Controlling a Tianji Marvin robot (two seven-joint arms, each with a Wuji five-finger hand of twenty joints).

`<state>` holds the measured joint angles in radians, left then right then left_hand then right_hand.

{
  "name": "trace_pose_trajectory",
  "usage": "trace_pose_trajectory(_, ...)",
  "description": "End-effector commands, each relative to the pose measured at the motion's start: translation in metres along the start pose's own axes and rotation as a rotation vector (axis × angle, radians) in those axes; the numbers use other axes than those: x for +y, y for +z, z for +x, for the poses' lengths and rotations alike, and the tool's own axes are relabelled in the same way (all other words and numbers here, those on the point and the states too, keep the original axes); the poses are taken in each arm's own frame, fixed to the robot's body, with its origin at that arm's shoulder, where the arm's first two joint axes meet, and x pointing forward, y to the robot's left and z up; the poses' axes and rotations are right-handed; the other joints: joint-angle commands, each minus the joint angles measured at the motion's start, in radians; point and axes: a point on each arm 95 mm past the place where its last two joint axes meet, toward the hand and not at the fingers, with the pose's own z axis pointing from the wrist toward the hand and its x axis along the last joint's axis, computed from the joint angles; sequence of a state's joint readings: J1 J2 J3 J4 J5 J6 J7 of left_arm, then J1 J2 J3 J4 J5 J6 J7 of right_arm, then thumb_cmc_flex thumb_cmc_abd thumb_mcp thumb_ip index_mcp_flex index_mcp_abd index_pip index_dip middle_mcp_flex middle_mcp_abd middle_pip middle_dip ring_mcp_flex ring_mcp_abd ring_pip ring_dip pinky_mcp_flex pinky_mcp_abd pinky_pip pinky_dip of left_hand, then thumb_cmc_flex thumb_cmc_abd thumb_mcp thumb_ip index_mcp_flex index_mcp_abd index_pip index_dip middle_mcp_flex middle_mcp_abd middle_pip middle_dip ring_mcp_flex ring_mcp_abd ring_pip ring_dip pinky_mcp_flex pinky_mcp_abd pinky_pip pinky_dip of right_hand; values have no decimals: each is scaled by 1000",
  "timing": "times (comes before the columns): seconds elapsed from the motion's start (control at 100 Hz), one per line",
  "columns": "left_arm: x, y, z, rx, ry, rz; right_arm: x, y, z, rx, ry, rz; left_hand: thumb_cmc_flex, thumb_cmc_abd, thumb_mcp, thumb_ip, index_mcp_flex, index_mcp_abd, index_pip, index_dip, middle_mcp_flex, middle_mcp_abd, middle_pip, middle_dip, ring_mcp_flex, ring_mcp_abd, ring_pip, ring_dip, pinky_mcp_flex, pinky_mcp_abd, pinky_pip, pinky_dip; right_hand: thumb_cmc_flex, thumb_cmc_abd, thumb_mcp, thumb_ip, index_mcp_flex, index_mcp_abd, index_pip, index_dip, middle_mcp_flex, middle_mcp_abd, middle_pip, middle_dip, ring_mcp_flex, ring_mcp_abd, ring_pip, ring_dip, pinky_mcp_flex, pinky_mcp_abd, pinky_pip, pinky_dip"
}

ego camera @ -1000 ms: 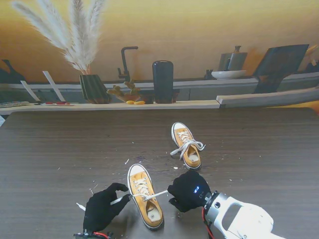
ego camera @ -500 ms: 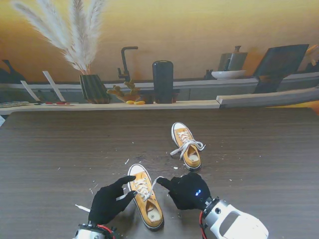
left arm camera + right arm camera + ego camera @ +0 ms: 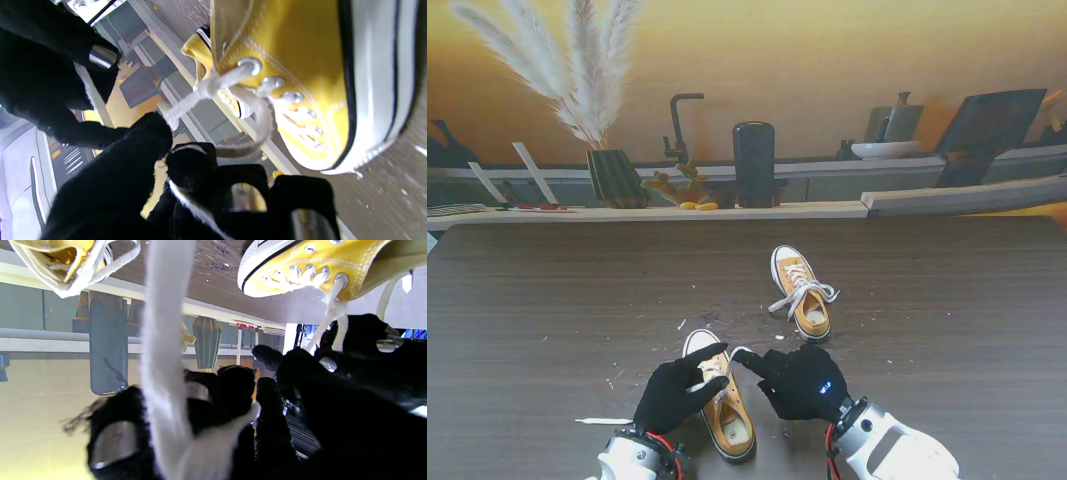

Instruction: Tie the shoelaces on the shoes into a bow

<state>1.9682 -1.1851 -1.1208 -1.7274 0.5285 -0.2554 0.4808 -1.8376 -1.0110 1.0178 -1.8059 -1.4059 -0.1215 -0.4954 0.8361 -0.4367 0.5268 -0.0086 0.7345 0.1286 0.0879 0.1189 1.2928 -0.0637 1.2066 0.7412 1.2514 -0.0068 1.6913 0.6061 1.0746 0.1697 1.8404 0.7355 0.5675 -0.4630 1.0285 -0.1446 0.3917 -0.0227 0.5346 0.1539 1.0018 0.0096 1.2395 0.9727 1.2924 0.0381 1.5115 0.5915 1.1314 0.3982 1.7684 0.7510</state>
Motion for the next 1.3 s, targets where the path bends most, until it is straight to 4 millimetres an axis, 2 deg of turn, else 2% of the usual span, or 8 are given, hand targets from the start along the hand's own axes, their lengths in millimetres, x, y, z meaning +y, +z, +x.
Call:
trace_pose_trajectory(0.0, 4, 4, 3, 14, 1, -18, 0, 2, 0, 4, -1, -2, -32, -37, 29, -20, 25, -3, -17, -30, 76, 30, -5, -20, 23, -62, 30, 9, 32, -127, 254, -11, -3, 36, -7, 23, -32, 17, 3, 11, -28, 20, -2, -7, 19, 26, 0, -18, -1, 34, 21, -6)
trace_pose_trajectory(0.27, 15, 13, -1, 35, -63, -61, 0, 4, 2, 4, 23, -26, -22, -30, 36, -21, 59, -84, 65, 14, 77, 38, -6, -17, 23, -60, 29, 10, 32, -126, 254, -17, 14, 66, -29, 25, -8, -13, 11, 12, -21, 23, -1, -8, 18, 28, 1, -22, -4, 42, 17, -4)
trace_pose_trajectory(0.47, 19, 11, -3, 58, -115, -111, -2, 9, 0, -11, 44, -40, 113, -70, -83, -9, 77, -205, 475, 165, 76, 32, 8, -14, 23, -59, 28, 10, 31, -130, 254, -22, -10, 74, -45, 24, 10, -26, 16, 15, -19, 23, -1, -8, 18, 34, 2, -22, -5, 47, 16, -2)
trace_pose_trajectory(0.58, 20, 7, -3, 62, -127, -133, -4, 13, -1, -29, 53, -56, 124, -65, -103, -4, 109, -212, 684, 178, 76, 29, 8, -15, 23, -59, 28, 10, 31, -126, 254, -27, -18, 72, -48, 25, 50, -18, 29, 20, -4, 22, 5, -6, 19, 30, 18, -15, 12, 49, 24, -2)
trace_pose_trajectory(0.86, 21, -2, -3, 47, -123, -125, -16, 32, -5, -133, 116, -143, 117, -52, -113, -8, 101, -183, 702, 175, 75, 16, 2, -17, 23, -59, 28, 10, 30, -126, 254, -34, -51, -17, 30, 15, 289, -11, 75, 48, 139, 2, 49, -5, 19, -25, 151, 94, 41, -37, 184, 38)
trace_pose_trajectory(0.92, 21, -3, -3, 46, -124, -127, -19, 36, -5, -143, 127, -148, 115, -49, -116, -8, 99, -182, 701, 173, 75, 15, 2, -17, 23, -59, 28, 10, 30, -126, 254, -35, -59, -56, 40, -35, 333, -18, 119, -19, 181, -10, 58, -2, 20, -53, 182, 136, 48, -82, 237, 41)
trace_pose_trajectory(1.1, 22, -4, -2, 51, -132, -128, -29, 47, -1, -177, 187, -151, 117, -45, -121, -8, 96, -172, 697, 164, 75, 13, 1, -17, 23, -59, 27, 10, 30, -125, 254, -38, -118, -151, 93, -47, 420, -6, 164, -59, 271, -39, 78, 8, 22, -114, 260, 208, 66, -173, 325, 91)
trace_pose_trajectory(1.29, 23, -5, -2, 55, -135, -138, -36, 56, 5, -202, 240, -153, 116, -40, -128, -8, 85, -163, 684, 150, 75, 11, 1, -16, 23, -60, 27, 10, 30, -124, 254, -39, -141, -199, 34, -61, 505, 6, 194, -46, 328, -50, 82, 10, 23, -129, 271, 257, 76, -191, 326, 166)
